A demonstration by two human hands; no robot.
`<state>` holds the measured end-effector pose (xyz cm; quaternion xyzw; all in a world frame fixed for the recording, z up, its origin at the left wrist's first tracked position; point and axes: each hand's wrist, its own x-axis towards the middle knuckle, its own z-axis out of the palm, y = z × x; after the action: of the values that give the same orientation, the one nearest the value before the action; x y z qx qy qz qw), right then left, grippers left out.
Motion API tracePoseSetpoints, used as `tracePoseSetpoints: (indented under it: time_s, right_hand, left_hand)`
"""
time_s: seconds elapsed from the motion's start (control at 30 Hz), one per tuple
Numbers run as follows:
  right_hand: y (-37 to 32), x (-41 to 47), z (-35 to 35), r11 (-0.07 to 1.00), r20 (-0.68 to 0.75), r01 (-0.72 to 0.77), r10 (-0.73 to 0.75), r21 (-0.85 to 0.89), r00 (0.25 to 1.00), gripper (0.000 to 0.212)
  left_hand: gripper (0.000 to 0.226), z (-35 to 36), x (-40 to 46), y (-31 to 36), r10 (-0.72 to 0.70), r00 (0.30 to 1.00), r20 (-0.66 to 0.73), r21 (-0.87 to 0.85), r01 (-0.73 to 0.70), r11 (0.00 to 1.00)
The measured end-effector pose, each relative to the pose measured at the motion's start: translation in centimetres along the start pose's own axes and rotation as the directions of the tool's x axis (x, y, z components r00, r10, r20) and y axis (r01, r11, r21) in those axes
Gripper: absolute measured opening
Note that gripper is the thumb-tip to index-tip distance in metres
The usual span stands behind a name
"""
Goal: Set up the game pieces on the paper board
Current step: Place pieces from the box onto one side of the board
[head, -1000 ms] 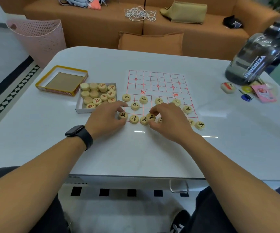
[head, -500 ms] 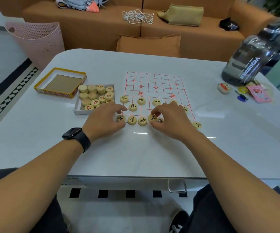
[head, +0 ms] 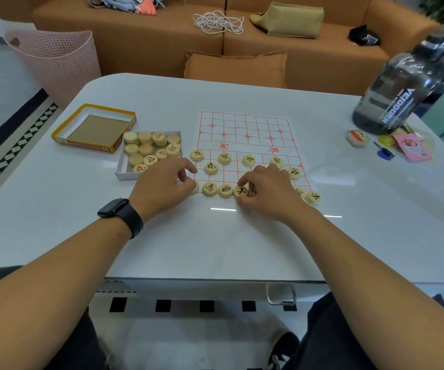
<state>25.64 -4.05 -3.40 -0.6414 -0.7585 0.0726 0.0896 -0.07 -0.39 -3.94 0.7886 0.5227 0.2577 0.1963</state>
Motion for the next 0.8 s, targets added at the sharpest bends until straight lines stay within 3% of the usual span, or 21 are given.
tracePoseSetpoints:
  time_s: [0.27,0.57,0.7,0.8]
  right_hand:
    - [-0.7,0.0,-0.2,0.998,-0.02,-0.033,0.034,0.046,0.999,0.04]
    - [-7.1,2.4,-1.4,0.99,-0.103,0.078,-0.065,0.12,0.993,0.032]
    - [-10.3,5.0,-2.1,0.988,-0.071,0.131,-0.125,0.087,0.99,0.033]
    - [-13.0,7.5,-1.9,0.985,-0.026,0.171,-0.17,0.039,0.985,0.032]
  left_hand:
    - [0.021,-0.5,-0.4,0.0,-0.019,1.0,0.011,-0.002,0.019,1.0]
    - [0.01,-4.9,0.6,-2.4,-0.238,0.968,-0.08,0.031,0.241,0.97]
    - [0.003,-7.5,1.1,-5.4,-0.354,0.929,-0.109,0.02,0.358,0.934]
    - [0.012,-8.2,1.5,-7.6,-0.412,0.905,-0.102,0.016,0.416,0.909]
